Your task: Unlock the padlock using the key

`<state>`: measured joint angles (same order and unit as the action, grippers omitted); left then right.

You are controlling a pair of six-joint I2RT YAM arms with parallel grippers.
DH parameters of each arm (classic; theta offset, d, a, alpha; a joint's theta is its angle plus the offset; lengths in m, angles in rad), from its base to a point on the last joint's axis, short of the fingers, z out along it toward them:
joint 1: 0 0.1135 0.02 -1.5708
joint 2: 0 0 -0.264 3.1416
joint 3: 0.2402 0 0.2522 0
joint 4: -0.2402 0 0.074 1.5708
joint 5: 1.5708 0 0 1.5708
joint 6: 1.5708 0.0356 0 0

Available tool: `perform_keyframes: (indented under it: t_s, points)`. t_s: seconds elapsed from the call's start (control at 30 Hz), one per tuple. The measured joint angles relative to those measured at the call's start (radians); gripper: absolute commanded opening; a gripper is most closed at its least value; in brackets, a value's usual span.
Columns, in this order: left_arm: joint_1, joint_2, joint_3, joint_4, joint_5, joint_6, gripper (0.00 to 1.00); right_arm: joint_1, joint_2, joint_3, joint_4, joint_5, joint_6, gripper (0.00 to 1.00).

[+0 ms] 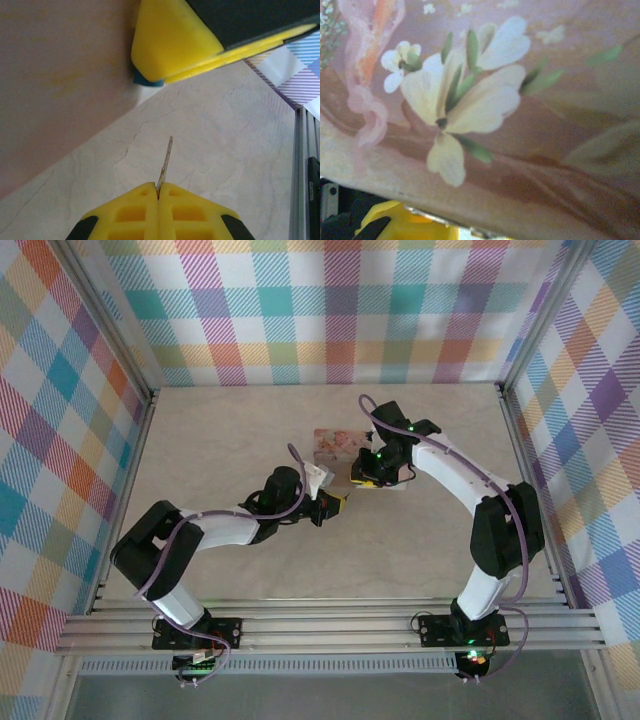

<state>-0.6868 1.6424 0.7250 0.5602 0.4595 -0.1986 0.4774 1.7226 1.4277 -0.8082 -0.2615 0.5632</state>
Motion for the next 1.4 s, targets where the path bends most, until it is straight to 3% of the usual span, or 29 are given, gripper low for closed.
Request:
perform_keyframes:
  t_s: [0.83,1.4]
  points:
    - [0.048,0.15,0.02,0.314,0.179,-0.219,0.0,-0.069,-0.072,-0.106,0.089,-0.139,0.013,0.0]
    - [0.049,0.168,0.016,0.367,0.193,-0.269,0.0,-0.079,-0.08,-0.112,0.1,-0.188,0.025,0.0]
